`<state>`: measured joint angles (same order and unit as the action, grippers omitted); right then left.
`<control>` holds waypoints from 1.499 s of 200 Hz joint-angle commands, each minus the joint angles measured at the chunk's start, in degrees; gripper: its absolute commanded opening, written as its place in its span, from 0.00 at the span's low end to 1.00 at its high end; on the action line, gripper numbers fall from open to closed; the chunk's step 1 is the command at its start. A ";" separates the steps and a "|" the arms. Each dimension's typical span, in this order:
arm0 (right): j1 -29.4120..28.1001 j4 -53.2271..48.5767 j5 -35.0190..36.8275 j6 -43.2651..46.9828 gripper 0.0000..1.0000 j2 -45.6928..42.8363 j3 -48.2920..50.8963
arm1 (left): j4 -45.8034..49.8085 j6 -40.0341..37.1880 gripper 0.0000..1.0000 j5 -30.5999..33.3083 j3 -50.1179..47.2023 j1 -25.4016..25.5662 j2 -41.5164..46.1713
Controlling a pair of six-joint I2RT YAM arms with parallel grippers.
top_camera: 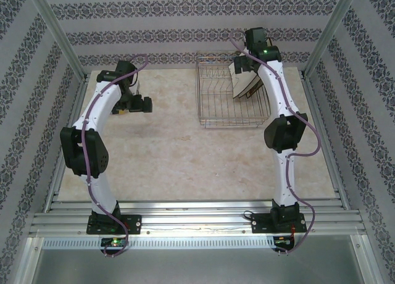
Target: Unload the plates from the dish rack
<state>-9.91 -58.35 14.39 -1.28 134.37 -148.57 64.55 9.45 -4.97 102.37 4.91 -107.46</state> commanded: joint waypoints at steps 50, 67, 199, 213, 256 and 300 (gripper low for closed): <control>0.06 -0.87 -2.38 -1.58 0.98 5.38 -6.39 | 0.93 -0.31 1.00 1.47 0.55 0.71 -0.64; 0.07 -0.76 -3.65 -1.90 0.98 6.29 -7.65 | -0.15 -0.71 1.00 1.54 -0.41 0.83 0.11; 1.03 0.56 -11.07 -7.05 0.52 10.16 -10.95 | -2.55 -1.11 1.00 2.34 -3.15 1.09 1.10; 1.11 0.64 -10.80 -7.33 0.45 10.13 -10.95 | -2.52 -1.27 1.00 2.41 -2.89 1.12 0.90; 1.04 1.16 -9.63 -7.95 0.25 9.71 -10.95 | -2.33 -1.20 1.00 2.54 -2.66 1.16 1.08; 1.20 1.21 -9.92 -9.22 0.01 9.07 -10.95 | -3.32 -1.37 1.00 3.13 -3.51 1.12 0.50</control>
<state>-8.27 -57.17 8.47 -9.96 143.31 -157.88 62.28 8.97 -3.57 99.44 5.30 -107.28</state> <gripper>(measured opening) 0.082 0.997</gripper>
